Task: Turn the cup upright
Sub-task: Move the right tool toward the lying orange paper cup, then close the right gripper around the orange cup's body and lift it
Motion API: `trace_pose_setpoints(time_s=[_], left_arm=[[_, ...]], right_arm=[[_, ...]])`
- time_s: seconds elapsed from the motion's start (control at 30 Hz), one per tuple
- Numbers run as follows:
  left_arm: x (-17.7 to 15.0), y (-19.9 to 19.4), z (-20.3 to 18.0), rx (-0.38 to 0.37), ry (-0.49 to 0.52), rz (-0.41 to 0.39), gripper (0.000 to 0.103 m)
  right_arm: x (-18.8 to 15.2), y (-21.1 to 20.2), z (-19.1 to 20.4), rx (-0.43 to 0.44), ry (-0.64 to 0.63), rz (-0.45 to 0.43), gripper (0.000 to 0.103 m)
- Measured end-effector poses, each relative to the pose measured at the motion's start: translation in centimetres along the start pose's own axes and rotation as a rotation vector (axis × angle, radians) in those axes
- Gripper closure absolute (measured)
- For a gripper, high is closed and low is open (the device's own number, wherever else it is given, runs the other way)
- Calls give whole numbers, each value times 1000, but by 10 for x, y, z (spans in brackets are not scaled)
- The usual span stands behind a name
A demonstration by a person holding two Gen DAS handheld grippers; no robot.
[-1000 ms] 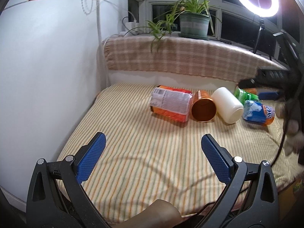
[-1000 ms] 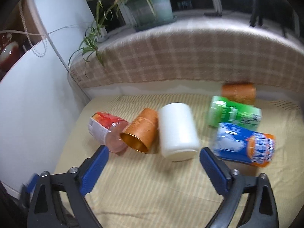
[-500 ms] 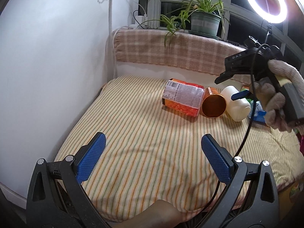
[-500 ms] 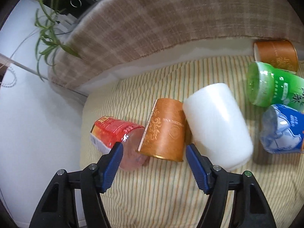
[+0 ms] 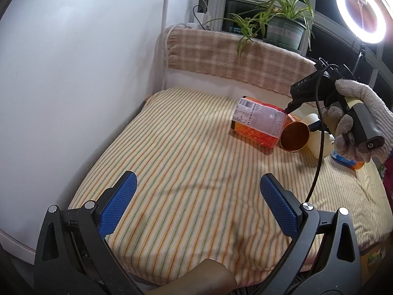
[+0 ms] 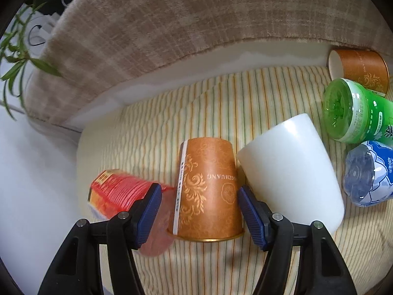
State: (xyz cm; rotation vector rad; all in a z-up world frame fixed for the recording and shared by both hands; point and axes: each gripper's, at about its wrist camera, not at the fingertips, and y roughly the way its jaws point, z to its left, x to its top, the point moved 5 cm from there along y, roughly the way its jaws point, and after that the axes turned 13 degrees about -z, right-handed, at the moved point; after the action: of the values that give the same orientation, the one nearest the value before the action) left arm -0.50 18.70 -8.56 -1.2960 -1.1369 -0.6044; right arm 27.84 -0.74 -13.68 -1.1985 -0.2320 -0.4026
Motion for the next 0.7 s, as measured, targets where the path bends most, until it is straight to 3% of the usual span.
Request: trace_pose_setpoints(time_s=[0.37,0.5,0.7], left_arm=[[1,4,10,8,-23,4,1],[1,5,12,10,-30,6,1],[2,5,9,6,-19,2,1]], right_arm=[[3,27,7,-89,-36,20,39],[3,30,10,-81,-45,14,40],[4,3,6,-45,-78,-25,41]])
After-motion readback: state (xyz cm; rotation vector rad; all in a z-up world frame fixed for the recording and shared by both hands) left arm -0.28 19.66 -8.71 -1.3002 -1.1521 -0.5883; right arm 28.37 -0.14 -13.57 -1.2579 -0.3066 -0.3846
